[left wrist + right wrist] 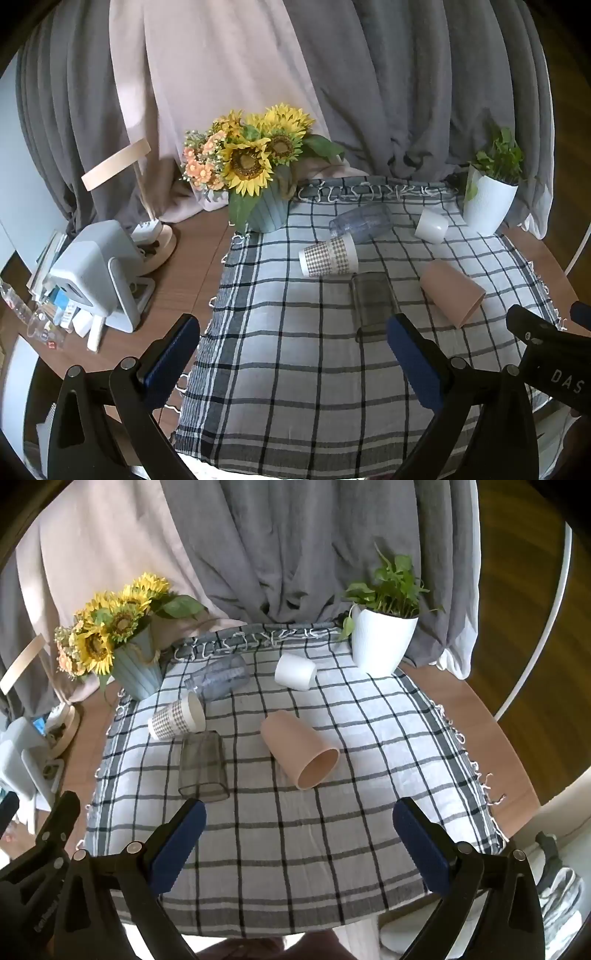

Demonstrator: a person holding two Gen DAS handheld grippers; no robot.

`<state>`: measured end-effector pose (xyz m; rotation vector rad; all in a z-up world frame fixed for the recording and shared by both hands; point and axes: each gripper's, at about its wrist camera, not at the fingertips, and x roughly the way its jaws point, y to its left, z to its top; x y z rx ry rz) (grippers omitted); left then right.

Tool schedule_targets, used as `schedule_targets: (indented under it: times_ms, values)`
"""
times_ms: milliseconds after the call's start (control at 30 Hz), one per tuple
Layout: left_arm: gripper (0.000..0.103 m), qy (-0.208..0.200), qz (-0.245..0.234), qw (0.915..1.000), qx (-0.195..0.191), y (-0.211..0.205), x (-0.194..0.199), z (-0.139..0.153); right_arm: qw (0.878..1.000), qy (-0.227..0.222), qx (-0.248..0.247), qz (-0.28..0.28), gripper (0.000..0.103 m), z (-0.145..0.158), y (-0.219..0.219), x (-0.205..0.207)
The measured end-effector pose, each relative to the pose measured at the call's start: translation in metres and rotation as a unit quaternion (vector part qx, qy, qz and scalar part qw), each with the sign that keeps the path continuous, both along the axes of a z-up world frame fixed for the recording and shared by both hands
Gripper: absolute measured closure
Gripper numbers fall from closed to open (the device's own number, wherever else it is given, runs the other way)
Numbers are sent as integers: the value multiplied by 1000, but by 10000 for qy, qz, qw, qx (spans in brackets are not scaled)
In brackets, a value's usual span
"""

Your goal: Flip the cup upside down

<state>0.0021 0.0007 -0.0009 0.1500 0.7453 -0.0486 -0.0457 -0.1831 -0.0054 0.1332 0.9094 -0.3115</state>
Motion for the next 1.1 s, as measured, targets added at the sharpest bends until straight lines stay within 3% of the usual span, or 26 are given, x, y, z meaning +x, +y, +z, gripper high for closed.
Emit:
schedule_targets:
  times_ms: [1100]
  values:
    - [0, 17, -43, 10000, -68, -3, -6, -4, 10000, 5, 0, 24, 1, 1, 4, -1]
